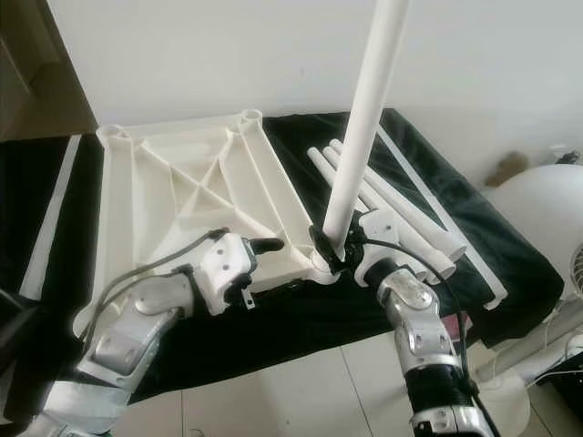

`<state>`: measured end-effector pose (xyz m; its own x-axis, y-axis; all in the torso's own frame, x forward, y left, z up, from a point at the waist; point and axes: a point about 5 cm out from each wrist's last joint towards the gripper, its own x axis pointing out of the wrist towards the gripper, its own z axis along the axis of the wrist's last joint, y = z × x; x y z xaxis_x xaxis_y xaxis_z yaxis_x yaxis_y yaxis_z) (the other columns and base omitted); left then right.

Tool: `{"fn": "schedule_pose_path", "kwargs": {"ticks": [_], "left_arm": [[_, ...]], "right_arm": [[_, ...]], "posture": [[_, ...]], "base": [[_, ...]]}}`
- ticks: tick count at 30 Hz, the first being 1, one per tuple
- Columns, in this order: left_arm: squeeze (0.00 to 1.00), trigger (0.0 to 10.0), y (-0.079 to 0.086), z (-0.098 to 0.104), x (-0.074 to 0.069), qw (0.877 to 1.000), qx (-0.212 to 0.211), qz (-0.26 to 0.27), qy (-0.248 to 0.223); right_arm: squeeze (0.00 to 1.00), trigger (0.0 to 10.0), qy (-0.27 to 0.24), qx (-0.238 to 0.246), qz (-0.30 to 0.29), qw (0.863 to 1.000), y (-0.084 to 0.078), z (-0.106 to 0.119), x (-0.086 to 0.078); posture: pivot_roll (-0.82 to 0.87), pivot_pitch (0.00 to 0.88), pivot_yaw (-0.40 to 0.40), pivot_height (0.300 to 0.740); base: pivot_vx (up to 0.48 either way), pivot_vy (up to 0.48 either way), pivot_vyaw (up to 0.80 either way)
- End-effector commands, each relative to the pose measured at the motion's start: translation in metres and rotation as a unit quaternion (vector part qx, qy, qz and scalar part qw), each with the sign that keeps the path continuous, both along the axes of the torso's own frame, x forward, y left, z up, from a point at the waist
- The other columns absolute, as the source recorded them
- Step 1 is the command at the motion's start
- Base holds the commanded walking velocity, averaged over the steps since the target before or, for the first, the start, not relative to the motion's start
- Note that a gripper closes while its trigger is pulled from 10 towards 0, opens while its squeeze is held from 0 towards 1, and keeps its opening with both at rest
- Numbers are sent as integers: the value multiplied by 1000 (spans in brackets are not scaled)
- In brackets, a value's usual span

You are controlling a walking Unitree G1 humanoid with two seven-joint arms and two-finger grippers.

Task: Building children table

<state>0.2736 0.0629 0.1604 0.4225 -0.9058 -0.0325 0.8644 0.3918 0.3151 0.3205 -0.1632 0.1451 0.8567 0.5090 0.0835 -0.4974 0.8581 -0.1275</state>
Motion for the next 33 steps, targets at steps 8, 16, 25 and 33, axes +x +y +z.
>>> {"fn": "schedule_pose_path", "kwargs": {"ticks": [8,16,25,33], "left_arm": [[0,10000,1,1,-1,1000,-12,16,8],[0,10000,1,1,-2,1000,-13,15,14],[0,10000,3,0,-1,1000,-11,18,17],[0,10000,-1,-2,-3,999,-13,17,24]], "right_arm": [[0,0,12,-19,45,999,7,-9,4],[0,0,16,-16,37,999,3,-14,0],[0,10000,22,11,13,1000,-2,-12,-1],[0,10000,41,32,-101,993,-1,-18,-7]], "posture": [[-33,26,-20,740],[-32,29,-15,740],[-36,34,-22,740],[-38,33,-31,740]], "base": [[0,0,0],[0,0,0],[0,0,0],[0,0,0]]}}
